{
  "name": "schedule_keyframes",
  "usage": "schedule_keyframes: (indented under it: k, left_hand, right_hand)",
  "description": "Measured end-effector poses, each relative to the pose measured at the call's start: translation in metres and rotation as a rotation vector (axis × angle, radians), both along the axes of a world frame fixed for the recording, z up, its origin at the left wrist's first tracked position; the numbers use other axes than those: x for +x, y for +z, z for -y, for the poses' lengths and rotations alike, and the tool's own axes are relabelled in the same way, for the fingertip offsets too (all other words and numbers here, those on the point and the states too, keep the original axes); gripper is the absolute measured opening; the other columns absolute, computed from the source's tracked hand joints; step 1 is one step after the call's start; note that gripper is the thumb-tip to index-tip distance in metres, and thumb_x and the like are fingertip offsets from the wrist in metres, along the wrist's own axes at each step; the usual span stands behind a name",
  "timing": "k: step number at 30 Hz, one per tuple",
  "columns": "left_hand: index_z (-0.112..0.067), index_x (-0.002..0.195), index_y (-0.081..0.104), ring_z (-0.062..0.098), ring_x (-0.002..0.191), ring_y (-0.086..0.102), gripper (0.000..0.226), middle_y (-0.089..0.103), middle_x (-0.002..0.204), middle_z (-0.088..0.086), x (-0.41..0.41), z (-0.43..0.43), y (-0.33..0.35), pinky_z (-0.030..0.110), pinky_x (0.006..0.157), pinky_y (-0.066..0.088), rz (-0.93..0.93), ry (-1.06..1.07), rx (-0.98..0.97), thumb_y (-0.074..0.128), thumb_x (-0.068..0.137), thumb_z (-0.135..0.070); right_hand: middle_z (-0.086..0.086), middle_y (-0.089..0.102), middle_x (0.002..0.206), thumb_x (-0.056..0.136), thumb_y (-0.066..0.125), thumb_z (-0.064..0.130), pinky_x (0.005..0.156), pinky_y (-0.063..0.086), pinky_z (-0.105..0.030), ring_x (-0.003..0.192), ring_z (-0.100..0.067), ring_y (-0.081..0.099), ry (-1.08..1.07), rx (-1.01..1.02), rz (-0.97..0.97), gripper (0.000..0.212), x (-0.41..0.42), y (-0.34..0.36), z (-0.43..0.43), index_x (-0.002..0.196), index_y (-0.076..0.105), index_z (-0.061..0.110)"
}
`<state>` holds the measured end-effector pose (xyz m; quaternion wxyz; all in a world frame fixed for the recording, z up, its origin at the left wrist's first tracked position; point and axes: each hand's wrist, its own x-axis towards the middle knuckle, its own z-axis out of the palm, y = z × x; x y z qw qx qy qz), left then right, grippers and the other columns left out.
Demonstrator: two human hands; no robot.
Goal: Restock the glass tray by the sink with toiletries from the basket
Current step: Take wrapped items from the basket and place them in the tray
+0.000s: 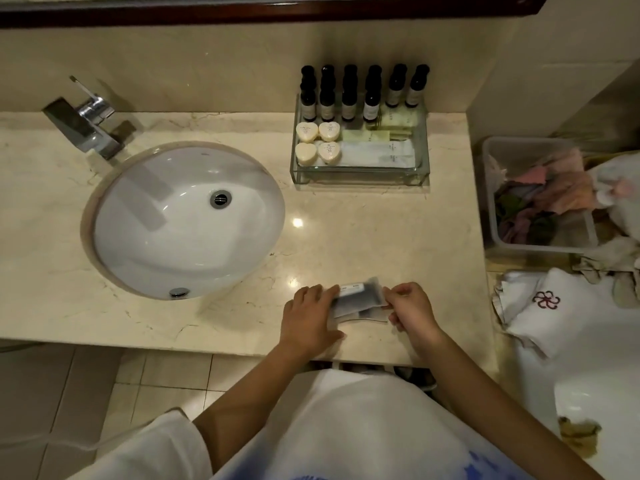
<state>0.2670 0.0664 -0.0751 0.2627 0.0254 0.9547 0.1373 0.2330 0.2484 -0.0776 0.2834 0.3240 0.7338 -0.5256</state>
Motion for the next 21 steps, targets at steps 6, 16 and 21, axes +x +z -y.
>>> schedule_keyframes:
  k: [6,16,21]
  left_hand:
    - [-0.030,0.140,0.037,0.021,0.126,0.038,0.056,0.045,0.136,-0.002,-0.002,-0.003,-0.007,0.032,0.101,0.036,-0.109,0.036,0.042,0.055,0.088,-0.040]
    - [-0.027,0.115,0.067,0.022,0.088,0.056,0.029,0.068,0.095,-0.001,-0.011,0.002,0.000,0.030,0.067,0.044,-0.315,0.033,0.217,0.050,0.092,-0.018]
    - [-0.025,0.093,0.076,0.018,0.065,0.062,0.032,0.070,0.076,-0.007,-0.020,0.003,0.006,0.017,0.048,0.040,-0.487,-0.168,0.217,0.078,0.064,-0.012]
  right_hand:
    - [-0.010,0.056,0.079,0.087,0.063,0.012,0.046,0.033,-0.025,0.051,-0.013,0.042,-0.068,-0.077,0.037,0.022,-0.009,0.004,0.002,0.104,0.049,0.013]
    - [-0.007,0.064,0.073,0.095,0.050,0.036,0.044,0.033,-0.022,0.048,-0.014,0.043,-0.007,-0.227,0.204,0.026,-0.017,0.019,0.003,0.091,0.056,0.011]
    - [-0.004,0.063,0.059,0.090,0.058,0.026,0.039,0.038,-0.020,0.044,-0.011,0.051,-0.084,-0.347,0.236,0.015,-0.026,0.023,0.004,0.087,0.059,0.011]
